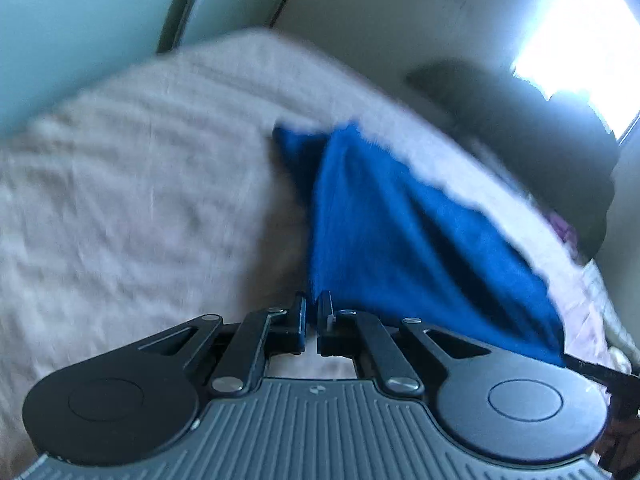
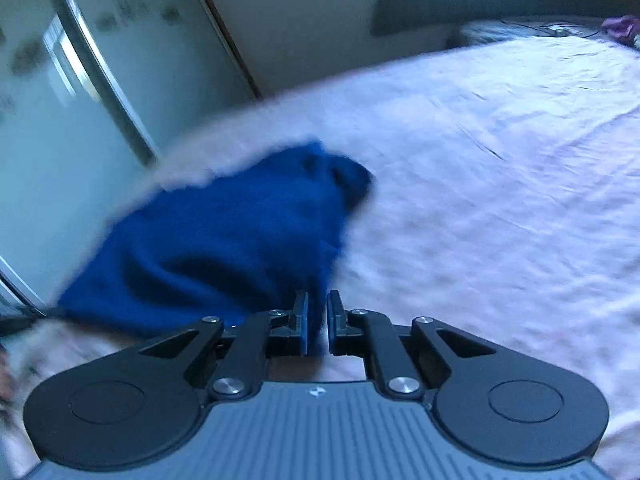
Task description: Fold small clothes
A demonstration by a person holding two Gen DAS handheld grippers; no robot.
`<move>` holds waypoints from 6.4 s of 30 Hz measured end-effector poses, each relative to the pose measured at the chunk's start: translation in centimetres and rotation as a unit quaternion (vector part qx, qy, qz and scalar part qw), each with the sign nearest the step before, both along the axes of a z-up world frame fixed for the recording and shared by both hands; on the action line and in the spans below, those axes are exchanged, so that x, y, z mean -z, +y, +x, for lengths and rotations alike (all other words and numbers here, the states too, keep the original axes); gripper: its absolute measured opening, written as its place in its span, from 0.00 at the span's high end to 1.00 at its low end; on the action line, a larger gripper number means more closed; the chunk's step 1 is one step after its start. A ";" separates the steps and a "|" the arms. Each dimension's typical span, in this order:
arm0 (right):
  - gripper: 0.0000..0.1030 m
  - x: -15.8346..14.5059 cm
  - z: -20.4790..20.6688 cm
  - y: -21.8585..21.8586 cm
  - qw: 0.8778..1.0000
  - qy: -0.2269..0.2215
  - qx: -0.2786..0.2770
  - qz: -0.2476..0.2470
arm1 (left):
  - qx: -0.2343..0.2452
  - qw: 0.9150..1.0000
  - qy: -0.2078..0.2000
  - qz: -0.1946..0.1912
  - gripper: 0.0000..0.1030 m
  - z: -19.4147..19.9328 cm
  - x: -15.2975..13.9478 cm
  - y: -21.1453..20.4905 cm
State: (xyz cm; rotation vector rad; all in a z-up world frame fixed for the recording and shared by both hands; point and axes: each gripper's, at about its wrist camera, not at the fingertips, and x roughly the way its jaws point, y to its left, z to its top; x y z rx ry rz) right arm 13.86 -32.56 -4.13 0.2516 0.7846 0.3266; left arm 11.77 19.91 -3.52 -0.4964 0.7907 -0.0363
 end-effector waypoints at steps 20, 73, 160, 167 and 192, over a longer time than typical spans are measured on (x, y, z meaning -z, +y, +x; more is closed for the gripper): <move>0.38 0.2 7.5 22.5 0.968 -0.065 -0.220 -0.098 | 0.128 0.964 -0.047 0.229 0.33 6.5 0.3 -10.7; 0.21 0.0 -6.3 29.1 0.856 -0.271 -0.290 -0.332 | -0.024 0.996 0.022 0.086 0.01 6.9 -2.2 -1.2; 0.93 -2.9 1.6 23.4 0.947 -0.218 -0.234 -0.032 | 0.054 0.997 -0.047 0.036 0.83 18.1 -7.8 -10.3; 0.93 -2.7 2.6 21.3 0.961 -0.187 -0.204 0.011 | 0.066 0.996 -0.047 0.035 0.83 18.3 -8.2 -13.3; 0.93 -2.3 1.5 15.6 0.978 -0.140 -0.137 0.076 | 0.119 0.988 -0.033 0.095 0.83 19.0 -7.7 -23.4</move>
